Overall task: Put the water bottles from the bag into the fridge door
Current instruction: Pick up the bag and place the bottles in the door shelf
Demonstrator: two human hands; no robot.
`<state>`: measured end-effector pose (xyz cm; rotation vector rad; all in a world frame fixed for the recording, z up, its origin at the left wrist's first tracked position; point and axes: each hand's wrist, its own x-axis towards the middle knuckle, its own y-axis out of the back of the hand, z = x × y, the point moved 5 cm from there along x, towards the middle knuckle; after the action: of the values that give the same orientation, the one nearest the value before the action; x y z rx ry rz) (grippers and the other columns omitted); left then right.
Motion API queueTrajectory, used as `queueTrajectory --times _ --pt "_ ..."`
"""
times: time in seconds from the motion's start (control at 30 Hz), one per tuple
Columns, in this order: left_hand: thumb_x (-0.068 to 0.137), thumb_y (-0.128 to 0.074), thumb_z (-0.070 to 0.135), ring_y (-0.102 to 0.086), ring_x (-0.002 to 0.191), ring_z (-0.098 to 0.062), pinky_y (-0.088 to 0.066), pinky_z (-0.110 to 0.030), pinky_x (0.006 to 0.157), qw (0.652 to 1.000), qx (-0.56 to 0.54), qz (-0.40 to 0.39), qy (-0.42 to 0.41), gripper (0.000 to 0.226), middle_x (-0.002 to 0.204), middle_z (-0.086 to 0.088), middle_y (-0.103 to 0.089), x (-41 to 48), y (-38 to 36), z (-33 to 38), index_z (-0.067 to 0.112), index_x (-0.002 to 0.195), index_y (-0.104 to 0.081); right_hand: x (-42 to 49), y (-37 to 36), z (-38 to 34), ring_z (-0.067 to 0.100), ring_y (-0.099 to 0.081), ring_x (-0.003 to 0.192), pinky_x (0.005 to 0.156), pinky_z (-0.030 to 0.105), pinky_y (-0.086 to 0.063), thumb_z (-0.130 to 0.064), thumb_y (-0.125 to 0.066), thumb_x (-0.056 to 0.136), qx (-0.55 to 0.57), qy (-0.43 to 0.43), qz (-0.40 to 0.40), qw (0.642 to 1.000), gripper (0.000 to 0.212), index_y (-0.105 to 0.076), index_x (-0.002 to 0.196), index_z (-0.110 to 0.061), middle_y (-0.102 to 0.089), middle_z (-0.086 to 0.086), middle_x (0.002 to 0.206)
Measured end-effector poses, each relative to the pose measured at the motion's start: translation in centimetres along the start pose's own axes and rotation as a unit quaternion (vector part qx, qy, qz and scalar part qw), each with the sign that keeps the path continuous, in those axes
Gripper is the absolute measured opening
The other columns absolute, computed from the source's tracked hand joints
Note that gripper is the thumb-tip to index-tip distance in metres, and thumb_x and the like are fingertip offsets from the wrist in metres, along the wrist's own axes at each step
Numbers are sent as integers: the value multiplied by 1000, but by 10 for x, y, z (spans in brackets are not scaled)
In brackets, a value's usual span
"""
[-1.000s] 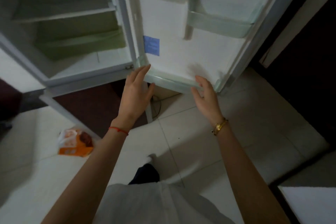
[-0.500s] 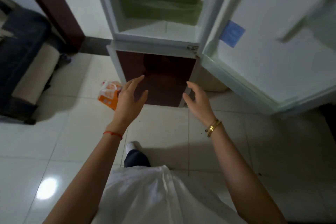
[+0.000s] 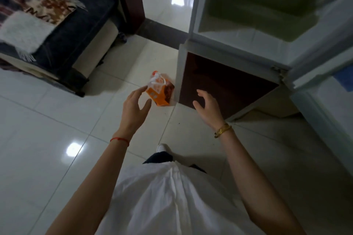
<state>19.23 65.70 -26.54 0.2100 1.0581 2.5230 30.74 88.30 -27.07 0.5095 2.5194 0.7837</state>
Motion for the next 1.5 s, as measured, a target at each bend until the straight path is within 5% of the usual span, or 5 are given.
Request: queueTrajectory --times 0.77,1.07,1.23,1.4,1.5 --pt "94 -54 17 -58 116 -19 -48 -34 102 978 -37 22 203 41 129 -5 -62 223 -27 -149 14 135 -55 292 -123 -70 30 -53 123 89 30 -43 -20 -44 100 -37 -67 -199 977 37 -45 134 -7 -54 13 133" --pt "96 -51 18 -55 119 -20 -45 -33 103 981 -11 -21 191 41 130 -4 -61 330 -101 -219 15 136 -53 425 -210 -19 22 -59 102 77 23 -41 -18 -41 101 -81 -91 -230 966 30 -53 126 -6 -62 9 112" --pt "95 -51 19 -53 125 -23 -44 -36 106 971 -17 -88 221 45 134 -6 -60 378 -178 -295 14 139 -49 495 -277 57 21 -50 80 50 20 -30 -30 -36 101 -69 -199 -186 960 29 -53 116 -12 -58 9 101" --pt "94 -52 22 -49 132 -26 -40 -36 109 960 -12 -158 230 52 143 -9 -53 420 -259 -372 11 145 -42 548 -342 132 32 -58 109 82 33 -44 -38 -33 99 -31 -273 -151 950 48 -42 138 -12 -57 18 127" --pt "95 -53 23 -47 133 -27 -39 -37 109 954 -2 -197 226 53 144 -11 -51 439 -309 -411 11 145 -42 586 -388 200 30 -58 108 85 37 -50 -44 -39 89 13 -315 -148 938 60 -34 144 -21 -52 16 136"
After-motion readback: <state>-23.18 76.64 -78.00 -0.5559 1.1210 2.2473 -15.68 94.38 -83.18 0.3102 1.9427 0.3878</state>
